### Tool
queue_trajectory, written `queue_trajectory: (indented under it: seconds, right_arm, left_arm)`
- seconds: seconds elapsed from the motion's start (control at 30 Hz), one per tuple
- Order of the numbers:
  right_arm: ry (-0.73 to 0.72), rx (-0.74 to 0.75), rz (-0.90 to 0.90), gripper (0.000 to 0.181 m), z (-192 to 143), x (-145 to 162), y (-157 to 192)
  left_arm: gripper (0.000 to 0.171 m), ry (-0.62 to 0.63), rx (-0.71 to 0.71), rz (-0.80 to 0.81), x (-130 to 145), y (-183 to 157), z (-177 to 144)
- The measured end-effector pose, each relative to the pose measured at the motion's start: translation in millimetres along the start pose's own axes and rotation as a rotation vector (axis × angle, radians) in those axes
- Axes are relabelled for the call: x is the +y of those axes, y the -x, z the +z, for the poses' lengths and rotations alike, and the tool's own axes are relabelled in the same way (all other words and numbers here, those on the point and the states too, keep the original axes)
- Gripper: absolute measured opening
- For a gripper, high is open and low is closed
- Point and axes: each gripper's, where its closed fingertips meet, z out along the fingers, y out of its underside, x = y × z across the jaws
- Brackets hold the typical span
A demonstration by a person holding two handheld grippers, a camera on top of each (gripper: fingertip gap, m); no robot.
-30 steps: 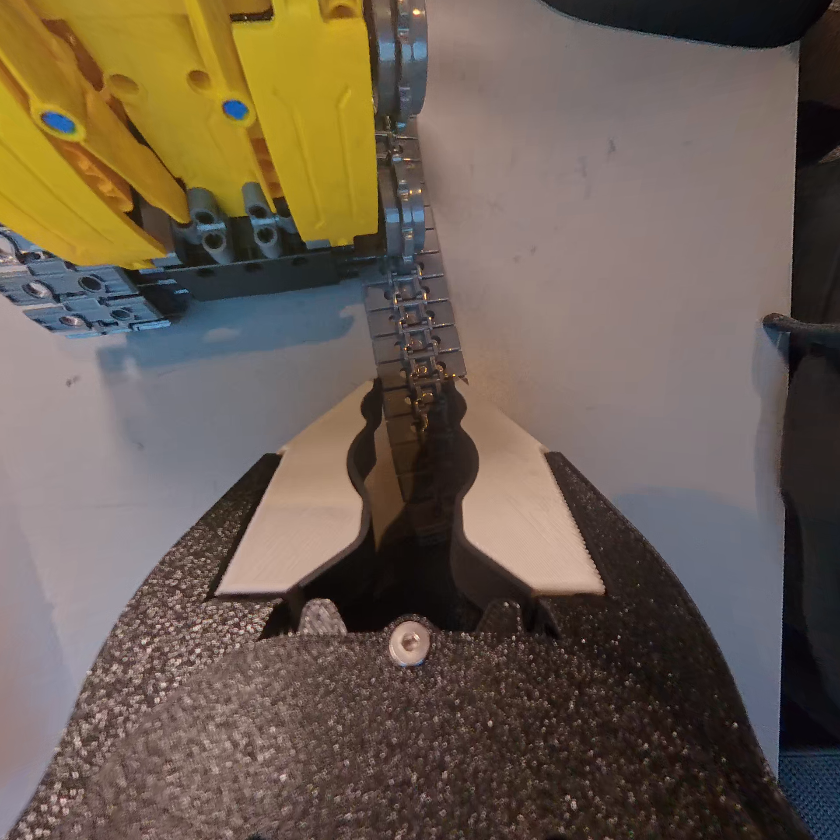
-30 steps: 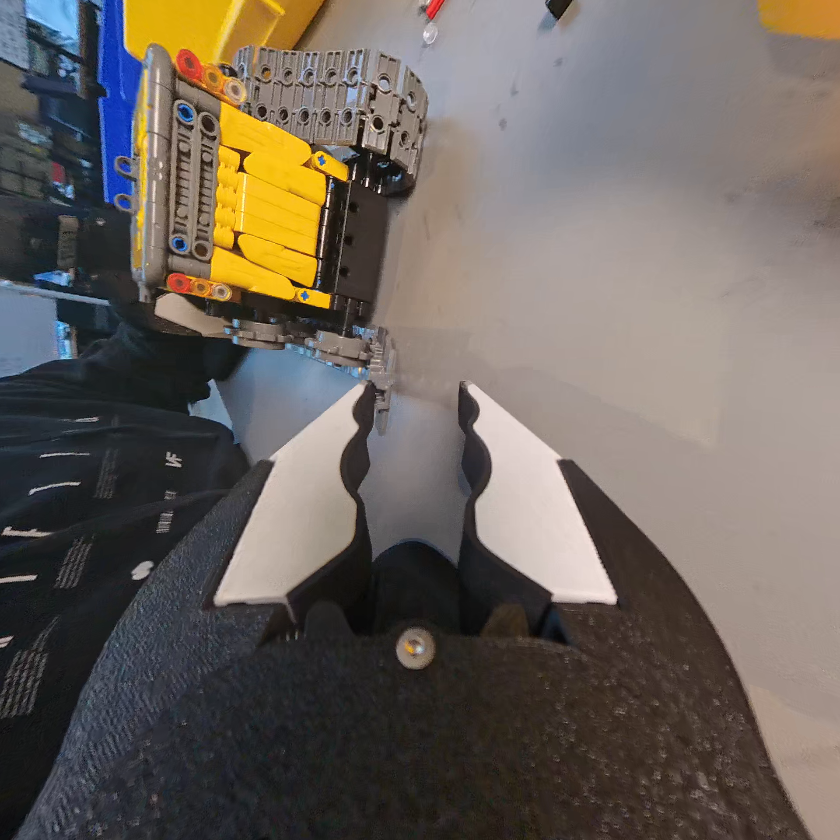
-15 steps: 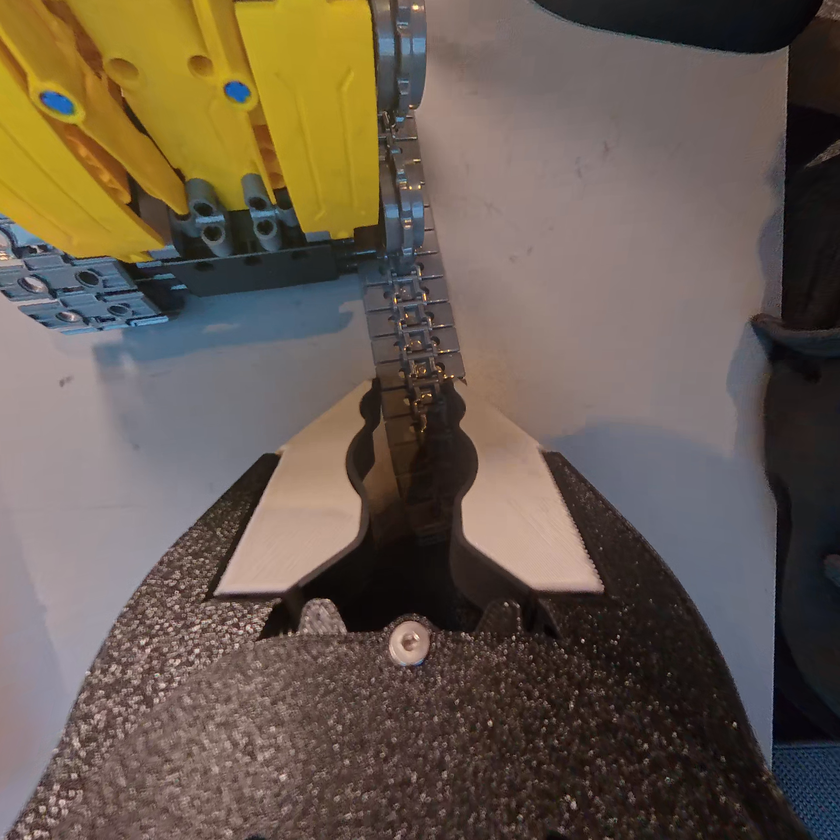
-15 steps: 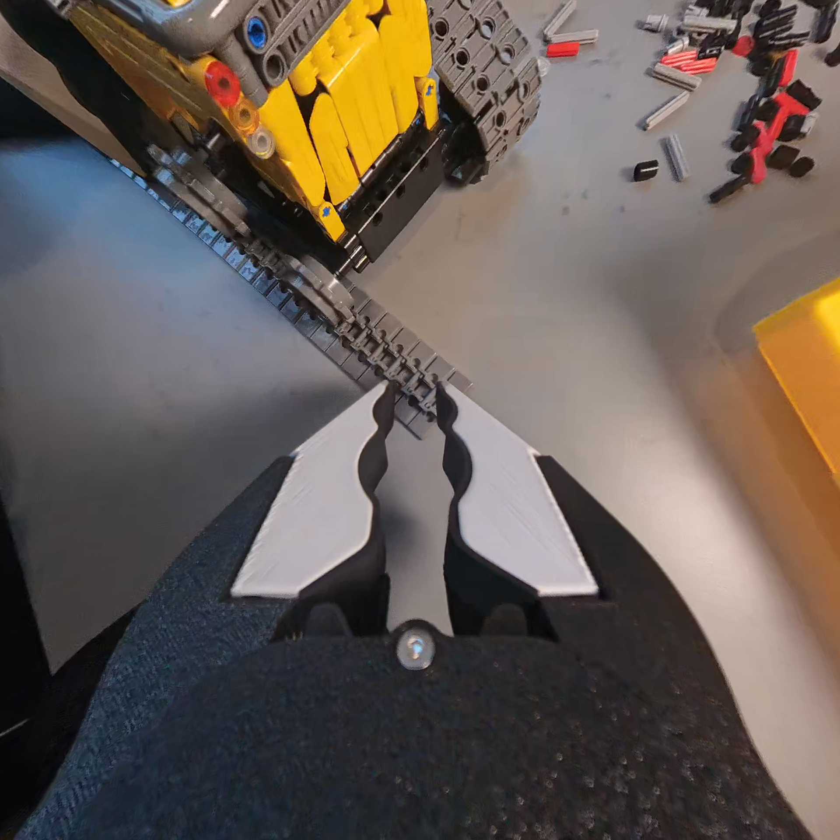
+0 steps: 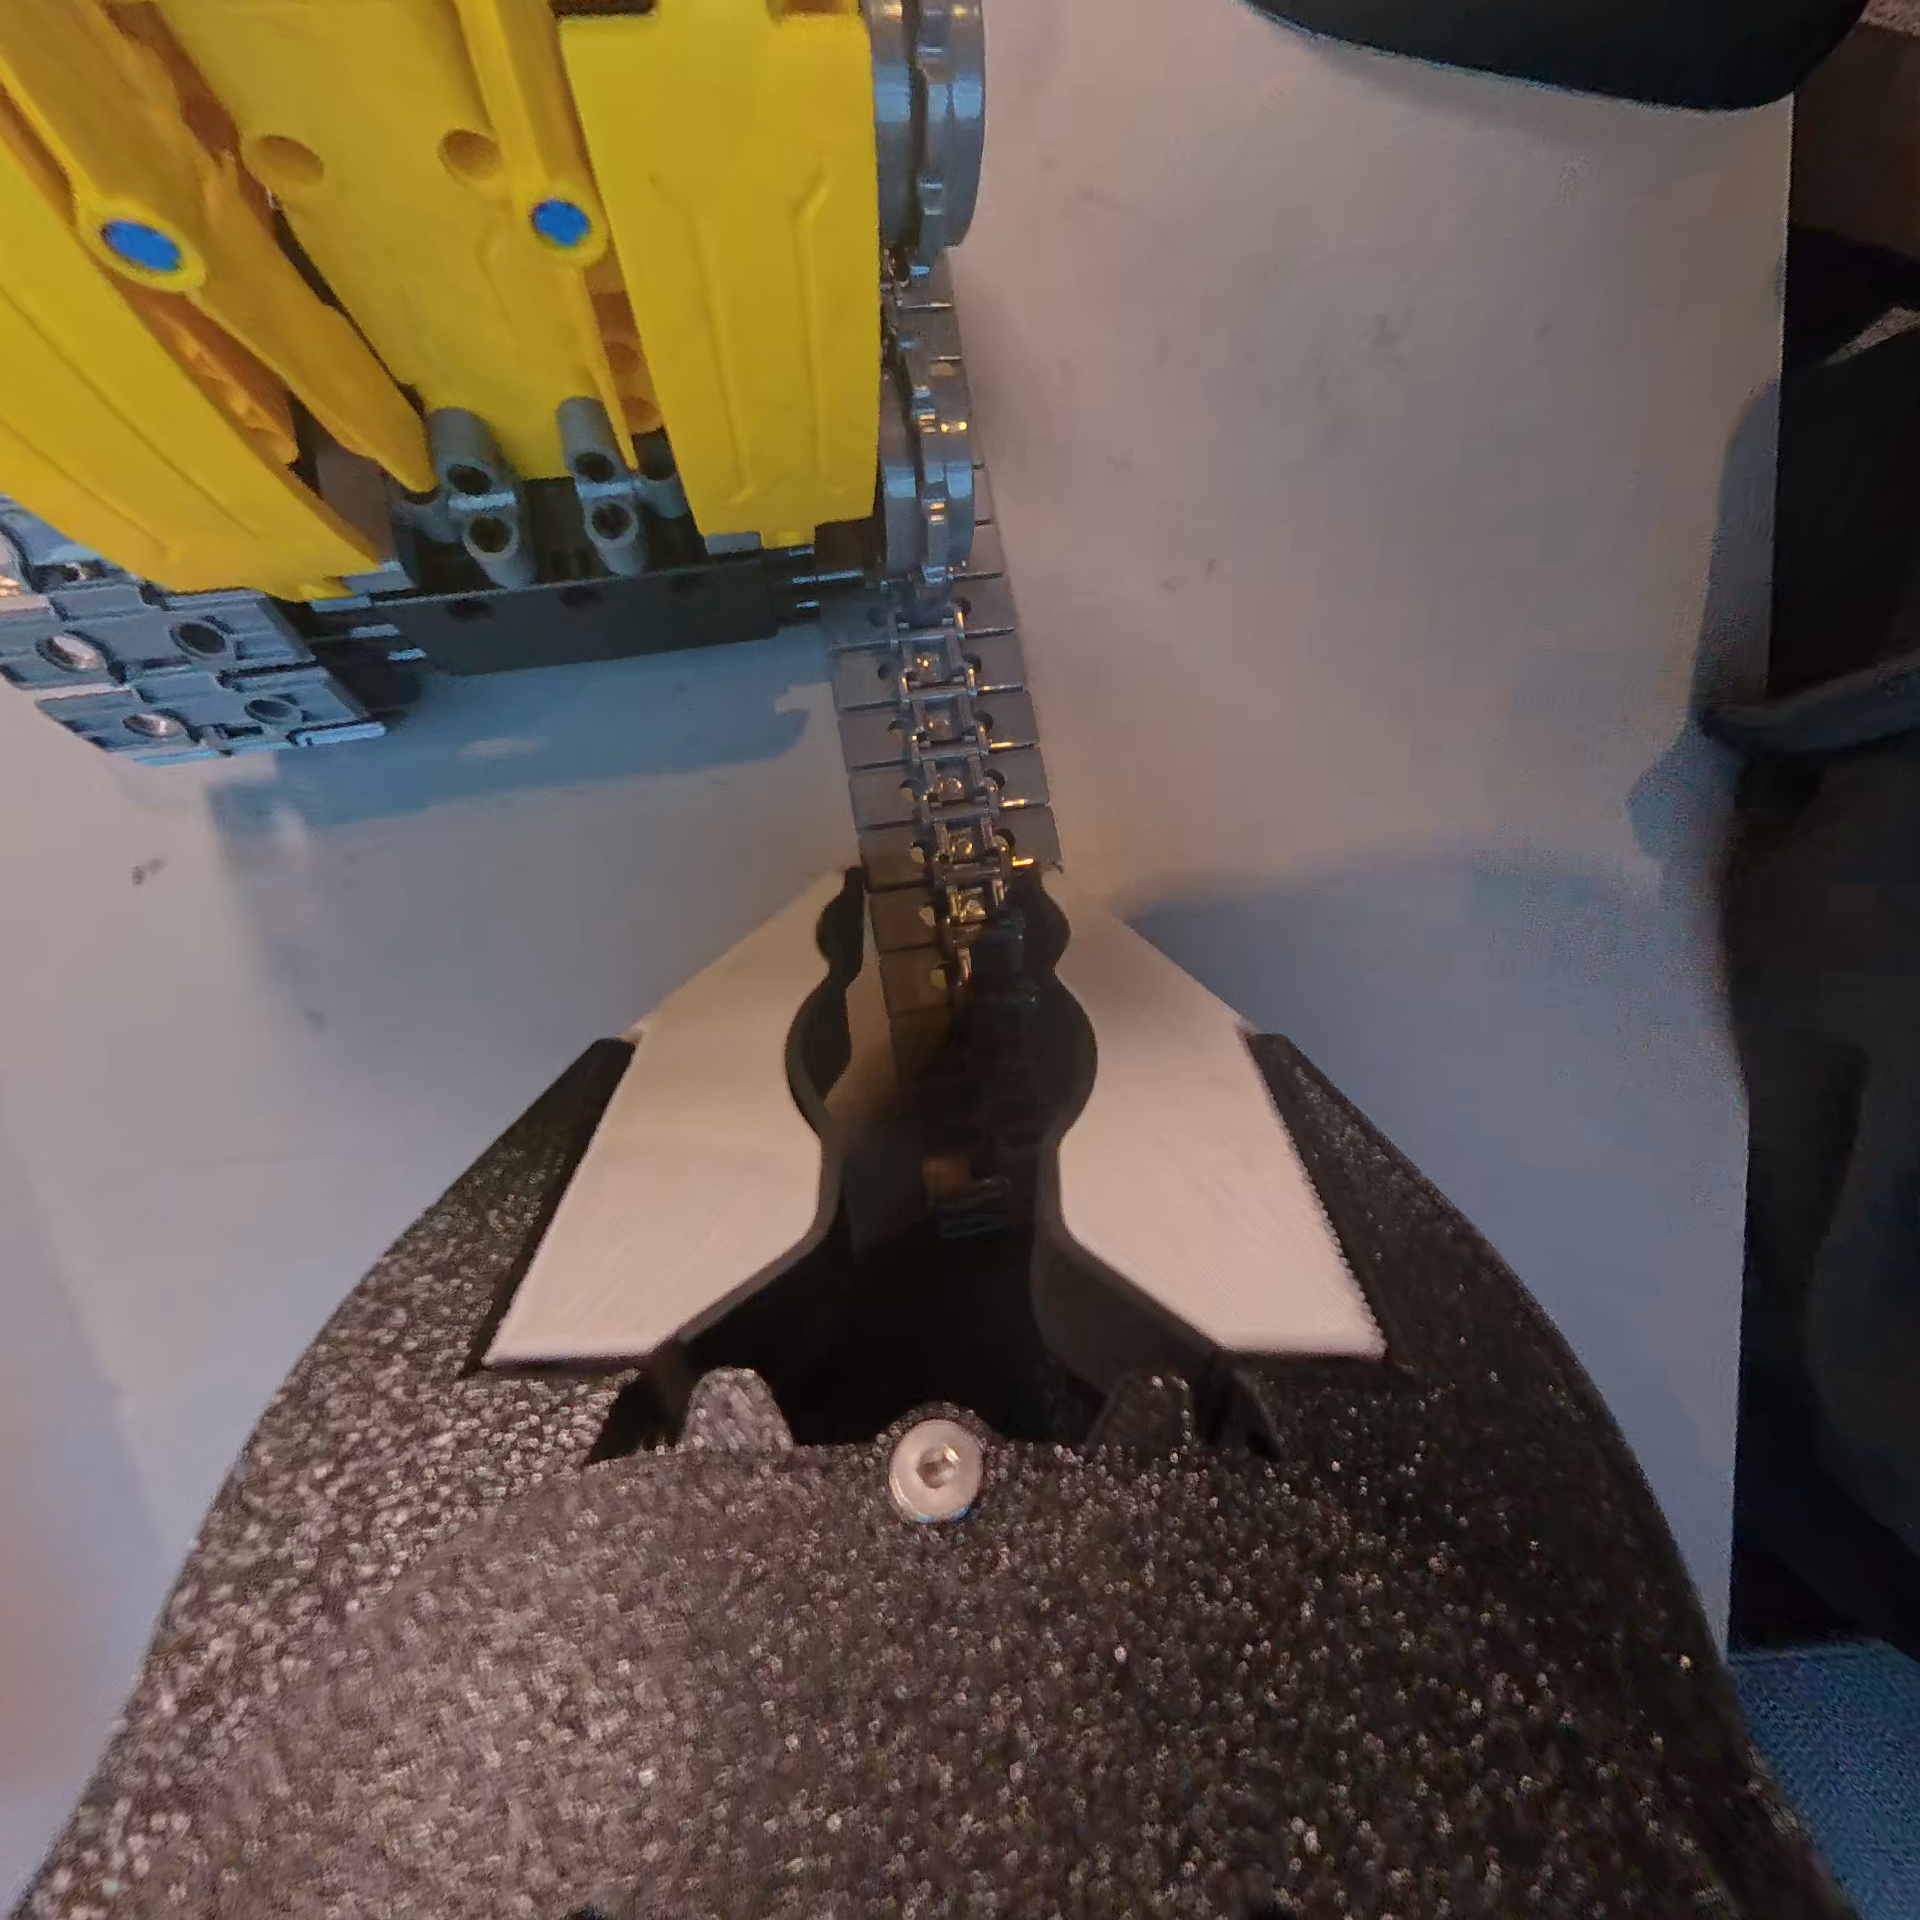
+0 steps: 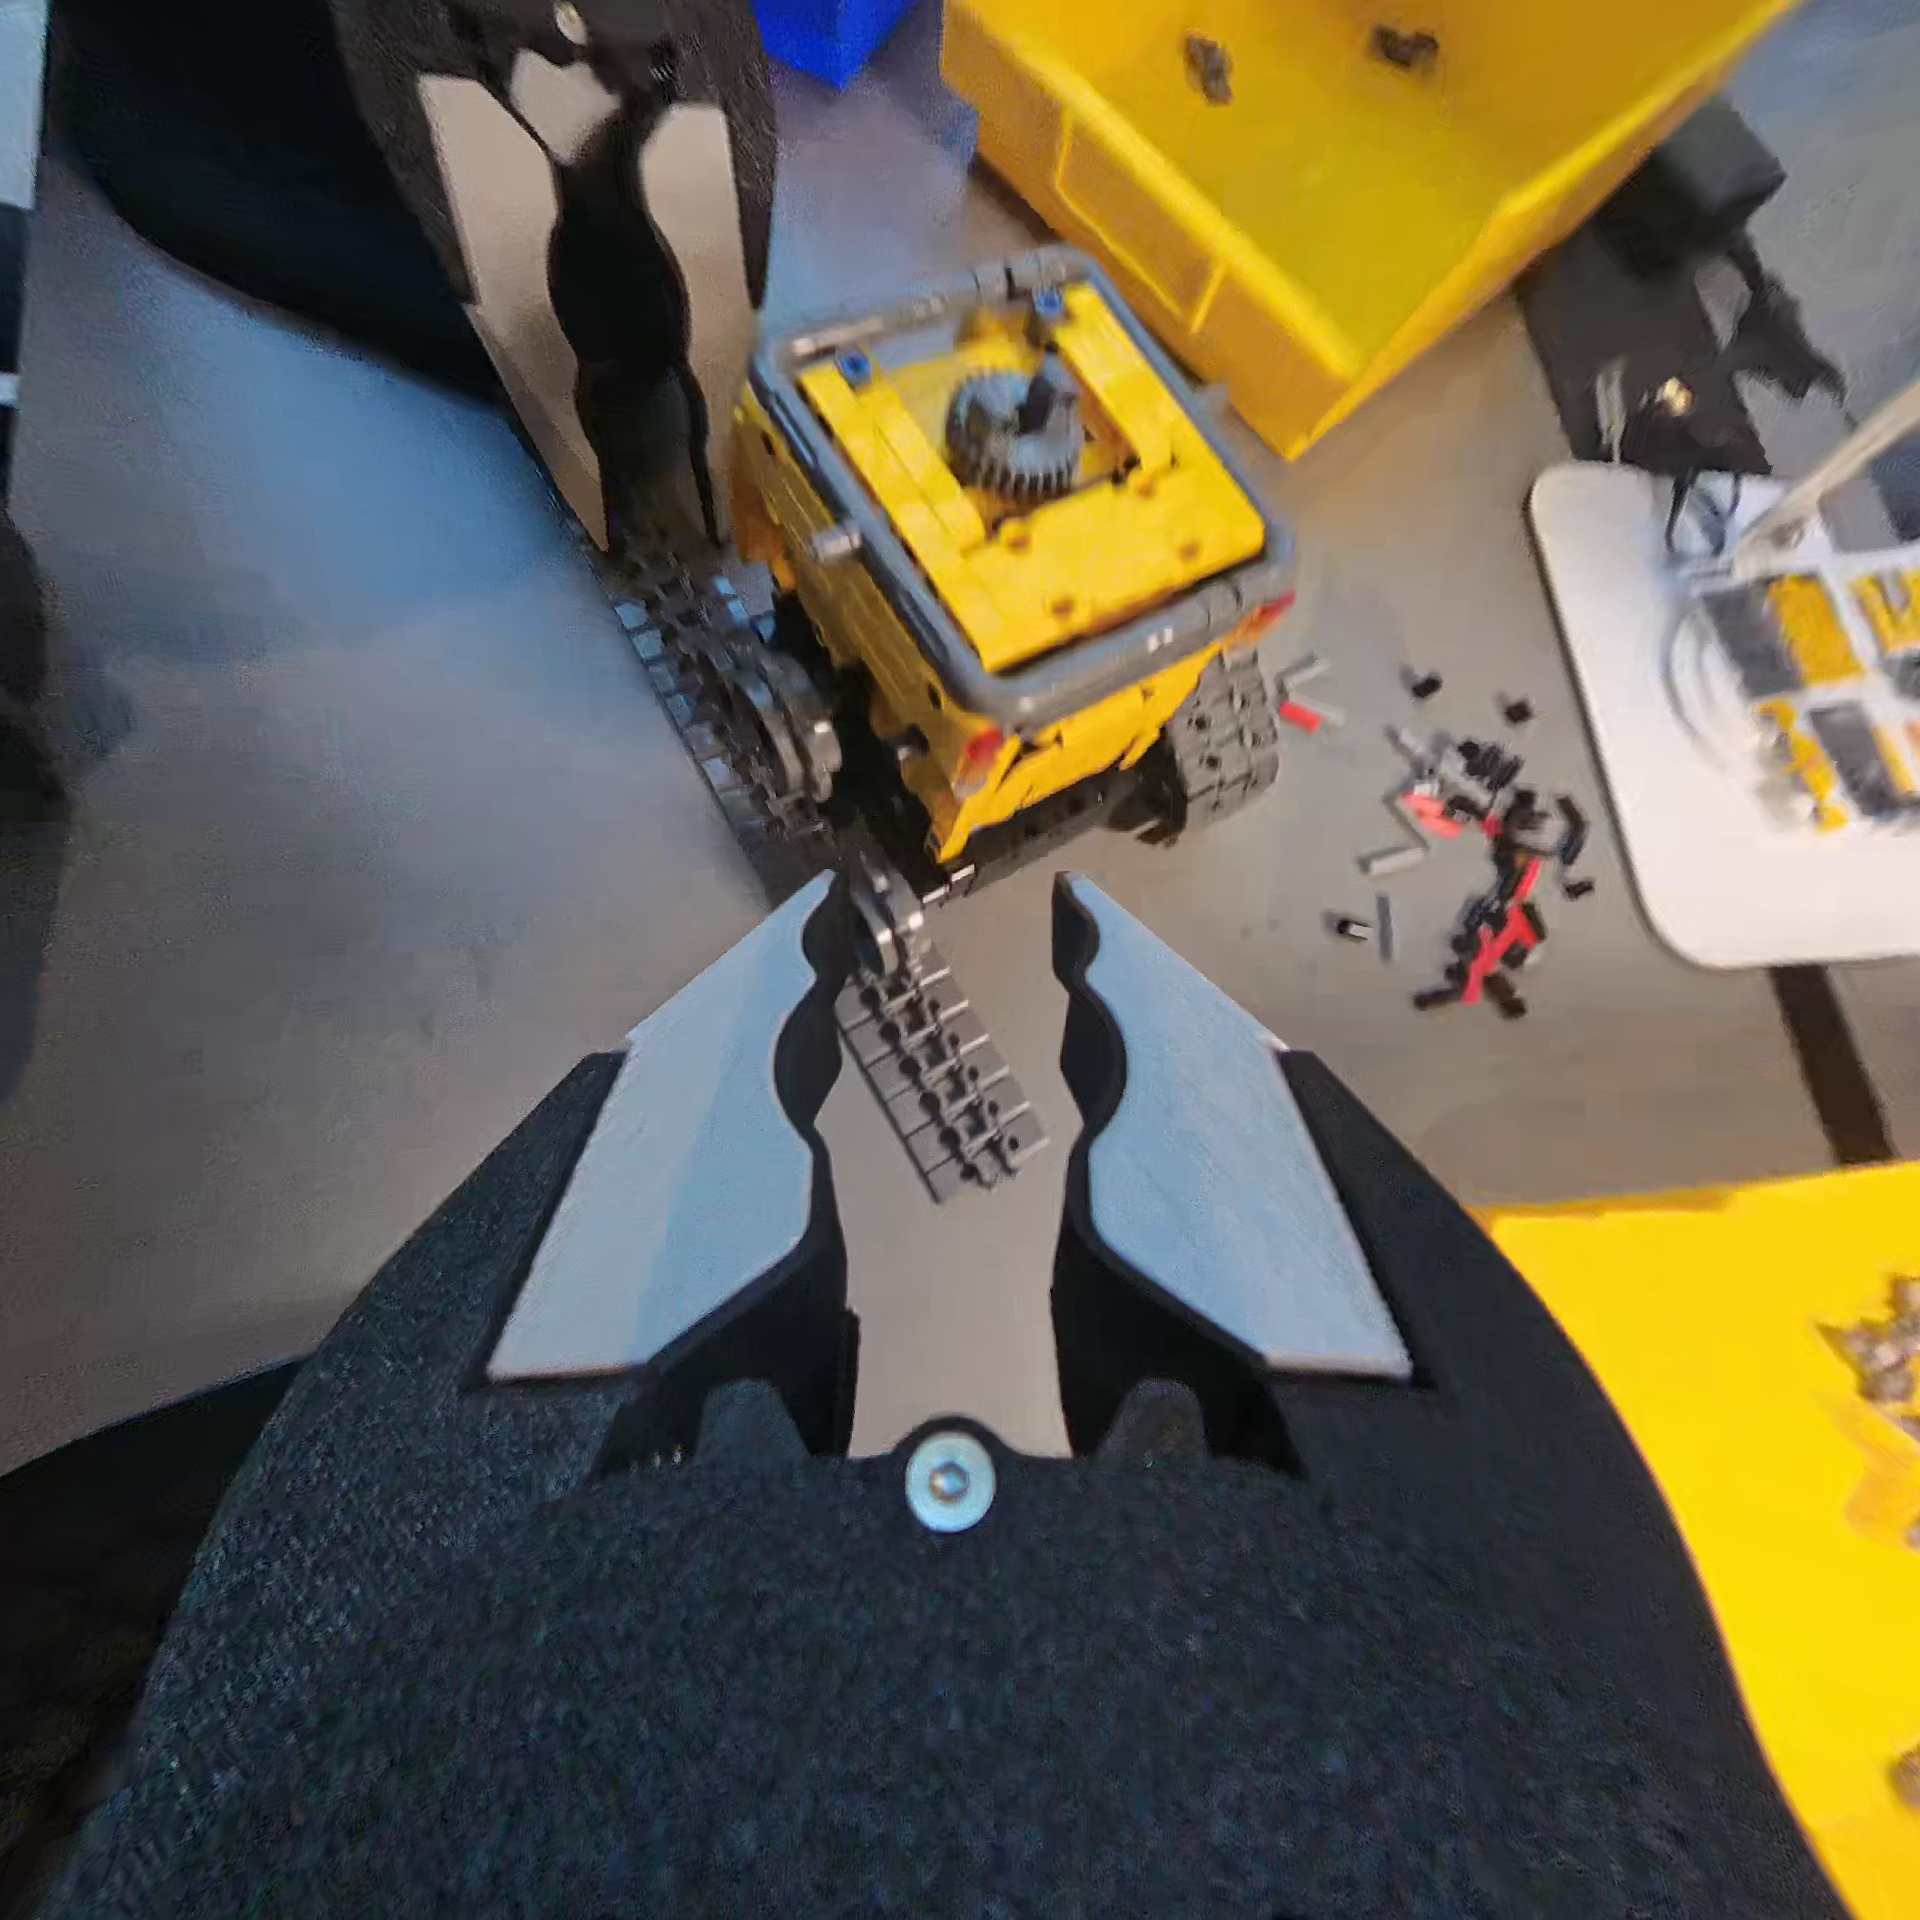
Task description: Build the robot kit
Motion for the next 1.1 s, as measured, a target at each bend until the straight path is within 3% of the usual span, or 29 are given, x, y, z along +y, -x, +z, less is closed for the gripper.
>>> queue_trajectory:
  seconds: [0.1,0.23,0.3,0.5,0.77,1.1]
  right_arm:
    - [0.024,0.002,-0.219,0.042,2.7,-29.6,1.5]
    - [0.129,-0.031,-0.484,0.040,27.7,-37.2,5.0]
    - [0.143,-0.011,-0.566,0.024,32.8,-41.7,-1.8]
    - [0.232,-0.034,-0.588,0.011,21.9,-33.8,-4.6]
    - [0.302,0.038,-0.520,0.010,8.5,-18.7,-16.3]
    - [0.350,0.077,-0.404,0.010,-1.0,-7.1,-28.1]
  left_arm:
    - [0.040,-0.029,-0.025,-0.048,-3.0,-0.4,-3.6]
    - [0.048,0.021,-0.102,-0.063,4.8,-1.7,-6.8]
    - [0.048,0.073,-0.146,-0.049,12.8,-1.3,-7.3]
    - [0.043,0.137,-0.178,-0.008,14.6,1.8,-7.2]
    - [0.037,0.241,-0.118,0.078,9.0,14.3,-4.5]
    - [0.037,0.321,-0.116,0.160,1.3,57.0,-6.2]
